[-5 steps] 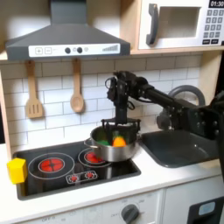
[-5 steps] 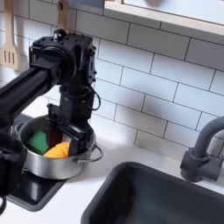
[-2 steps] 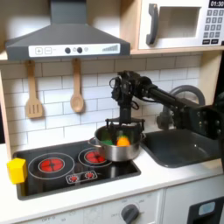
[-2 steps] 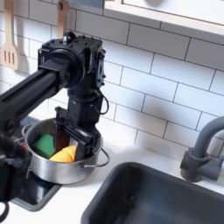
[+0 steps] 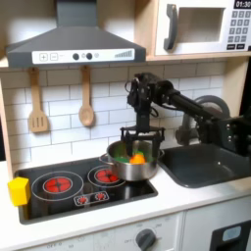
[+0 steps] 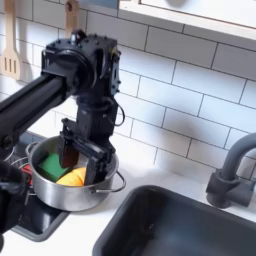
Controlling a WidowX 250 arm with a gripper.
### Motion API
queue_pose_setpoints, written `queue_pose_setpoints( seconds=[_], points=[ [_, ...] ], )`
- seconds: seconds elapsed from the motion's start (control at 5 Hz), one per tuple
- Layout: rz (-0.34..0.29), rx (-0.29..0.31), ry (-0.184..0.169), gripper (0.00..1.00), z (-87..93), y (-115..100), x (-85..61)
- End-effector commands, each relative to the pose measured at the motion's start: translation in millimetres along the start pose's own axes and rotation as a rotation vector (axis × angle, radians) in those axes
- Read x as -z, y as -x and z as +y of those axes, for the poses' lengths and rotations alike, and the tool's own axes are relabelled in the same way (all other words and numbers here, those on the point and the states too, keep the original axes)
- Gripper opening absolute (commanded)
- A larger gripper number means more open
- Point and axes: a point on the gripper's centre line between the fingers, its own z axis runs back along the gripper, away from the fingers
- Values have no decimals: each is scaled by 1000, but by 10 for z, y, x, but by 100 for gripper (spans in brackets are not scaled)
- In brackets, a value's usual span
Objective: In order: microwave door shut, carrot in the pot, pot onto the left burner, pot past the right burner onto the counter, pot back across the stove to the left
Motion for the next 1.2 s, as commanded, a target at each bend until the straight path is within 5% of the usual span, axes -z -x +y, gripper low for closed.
queue_pose_setpoints(
  seconds=[0.0, 0.4, 0.6, 1.0],
  points=[
    [-44, -52, -19, 100, 58, 56, -250],
    [-138, -240, -99, 100, 321, 239, -400],
    [-166, -344, -123, 100, 397, 368, -343],
    [-216, -404, -121, 100, 385, 514, -187]
  ],
)
